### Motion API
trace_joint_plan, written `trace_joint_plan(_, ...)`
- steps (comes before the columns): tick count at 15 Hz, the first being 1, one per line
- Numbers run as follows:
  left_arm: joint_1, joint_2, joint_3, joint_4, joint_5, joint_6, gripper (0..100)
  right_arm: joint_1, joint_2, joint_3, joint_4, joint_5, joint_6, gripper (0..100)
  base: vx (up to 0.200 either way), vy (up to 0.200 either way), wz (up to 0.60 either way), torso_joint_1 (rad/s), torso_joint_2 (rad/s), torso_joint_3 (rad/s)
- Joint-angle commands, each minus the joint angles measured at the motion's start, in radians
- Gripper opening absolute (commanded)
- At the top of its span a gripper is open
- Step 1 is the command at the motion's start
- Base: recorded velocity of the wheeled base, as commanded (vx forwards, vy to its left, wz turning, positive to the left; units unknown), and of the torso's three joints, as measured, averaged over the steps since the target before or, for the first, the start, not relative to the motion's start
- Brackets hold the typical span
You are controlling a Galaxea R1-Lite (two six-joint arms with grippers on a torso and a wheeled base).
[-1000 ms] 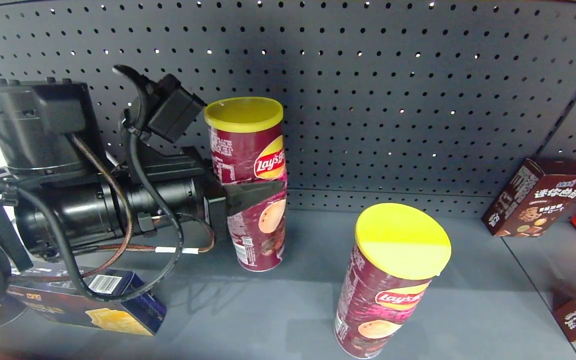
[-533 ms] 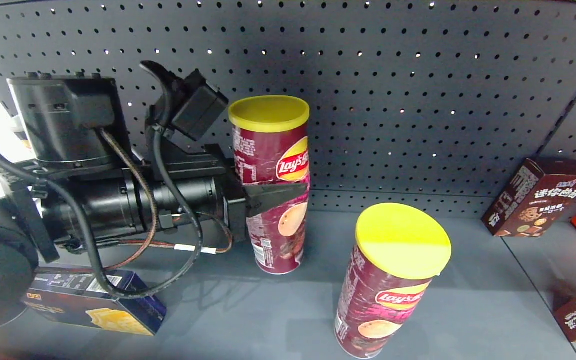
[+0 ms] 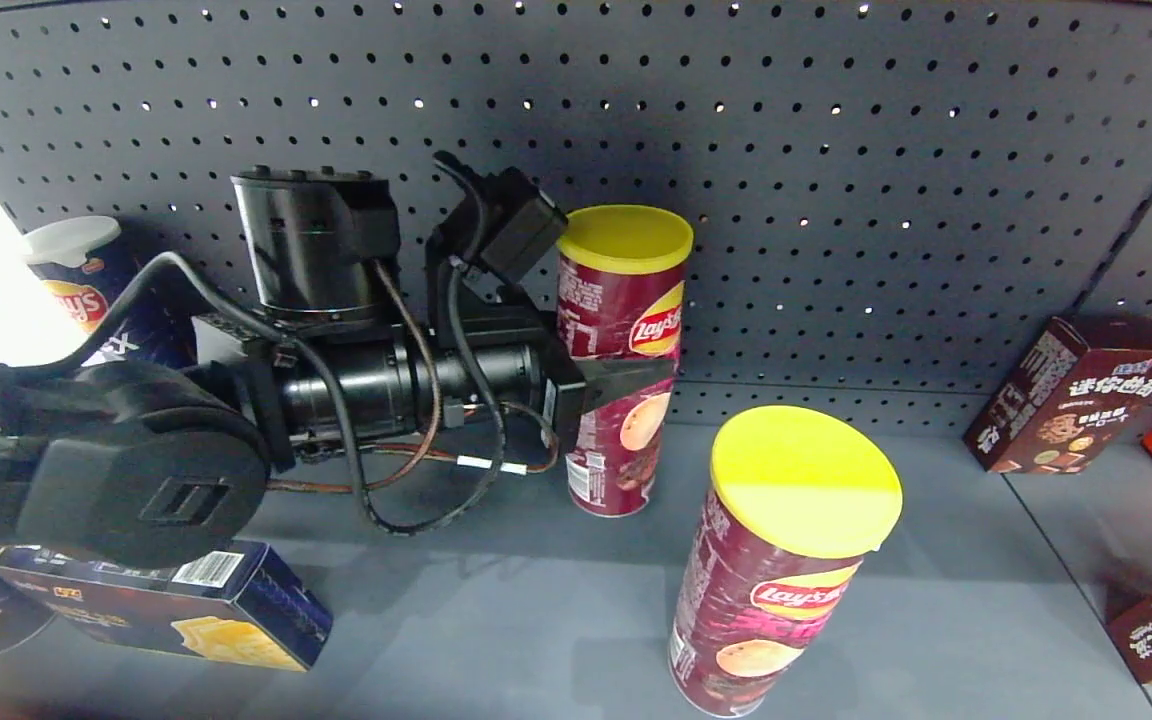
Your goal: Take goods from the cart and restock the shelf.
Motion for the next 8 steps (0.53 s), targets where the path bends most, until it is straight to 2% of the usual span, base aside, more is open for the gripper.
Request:
trace_joint_plan(1, -0.009, 0.067, -0.028, -0.015, 0.000, 0.000, 0, 0.000, 0.001, 0.000, 0.000, 0.000, 0.000, 100, 0.000, 0.000, 0.00, 0.000, 0.00, 0.000)
trace_joint_plan(3, -0.023, 0.100, -0.040, -0.063, -0.003, -0.001, 0, 0.000, 0.001, 0.000, 0.000, 0.000, 0.000, 100, 0.000, 0.000, 0.00, 0.000, 0.00, 0.000)
trace_joint_plan(8, -0.030, 0.158, -0.092, -0.078, -0.004, -0.003, 0, 0.000, 0.001, 0.000, 0.000, 0.000, 0.000, 100, 0.000, 0.000, 0.00, 0.000, 0.00, 0.000)
